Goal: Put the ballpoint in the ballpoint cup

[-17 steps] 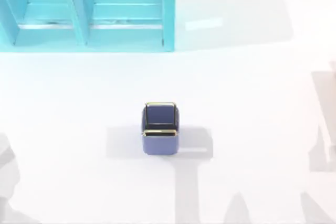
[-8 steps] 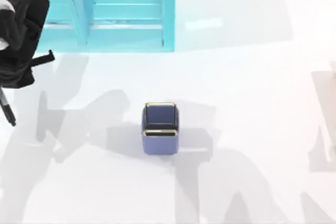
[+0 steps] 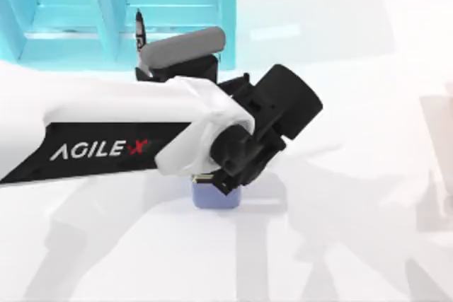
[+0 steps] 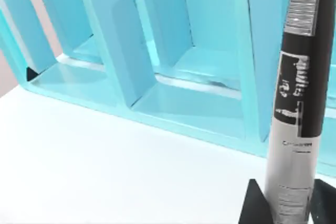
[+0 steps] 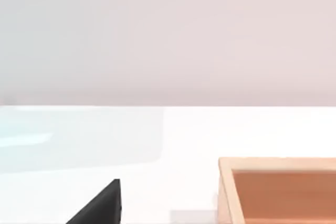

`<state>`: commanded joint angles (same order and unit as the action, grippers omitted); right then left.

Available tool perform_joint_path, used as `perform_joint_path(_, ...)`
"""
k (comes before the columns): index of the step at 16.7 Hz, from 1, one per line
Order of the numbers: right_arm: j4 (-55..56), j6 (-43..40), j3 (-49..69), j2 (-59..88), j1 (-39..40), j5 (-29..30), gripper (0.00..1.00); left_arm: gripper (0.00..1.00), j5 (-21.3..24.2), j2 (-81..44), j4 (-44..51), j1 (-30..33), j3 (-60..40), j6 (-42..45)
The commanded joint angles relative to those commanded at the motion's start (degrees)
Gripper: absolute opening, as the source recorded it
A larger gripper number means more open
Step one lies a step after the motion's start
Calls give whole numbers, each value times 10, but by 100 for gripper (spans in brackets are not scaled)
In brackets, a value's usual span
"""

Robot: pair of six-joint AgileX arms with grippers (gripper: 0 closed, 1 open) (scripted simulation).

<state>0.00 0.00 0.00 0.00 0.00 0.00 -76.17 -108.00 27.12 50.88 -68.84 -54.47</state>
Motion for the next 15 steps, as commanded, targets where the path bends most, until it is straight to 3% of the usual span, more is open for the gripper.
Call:
perform_joint_path(3, 0, 0, 0, 0, 0, 0, 100, 0, -111, -7, -23, 96, -17, -39)
perform_joint_path(6, 0, 0, 0, 0, 0, 0, 100, 0, -171, -11, -36, 149, -29, -60)
perform_joint_path(11, 0, 0, 0, 0, 0, 0, 100, 0, -179, -11, -37, 156, -31, -63)
perform_joint_path(12, 0, 0, 0, 0, 0, 0, 100, 0, -146, -21, -105, 152, -13, -61)
perform_joint_path(15, 0, 0, 0, 0, 0, 0, 100, 0, -154, -25, -83, 154, -24, -78)
